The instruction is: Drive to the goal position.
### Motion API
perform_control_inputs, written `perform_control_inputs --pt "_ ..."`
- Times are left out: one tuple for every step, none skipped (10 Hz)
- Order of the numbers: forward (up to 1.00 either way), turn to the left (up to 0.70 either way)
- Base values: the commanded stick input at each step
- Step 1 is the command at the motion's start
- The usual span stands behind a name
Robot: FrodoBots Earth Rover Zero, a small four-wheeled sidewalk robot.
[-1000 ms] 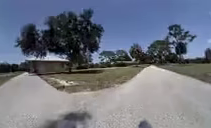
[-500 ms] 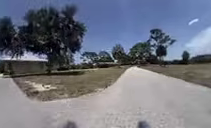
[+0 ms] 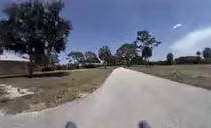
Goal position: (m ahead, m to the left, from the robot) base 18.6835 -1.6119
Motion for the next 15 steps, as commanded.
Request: perform_control_inputs --pt "1.0 0.0" --pt "1.0 0.0" --pt "1.0 0.0" --pt "1.0 0.0" --pt "1.0 0.0" --pt "1.0 0.0" --pt "1.0 0.0" --pt "1.0 0.0" --pt "1.0 0.0" --pt "1.0 -0.01" --pt "1.0 -0.4" --pt "1.0 -0.4" --pt "1.0 -0.4" --pt "1.0 -0.4" --pt "1.0 -0.4"
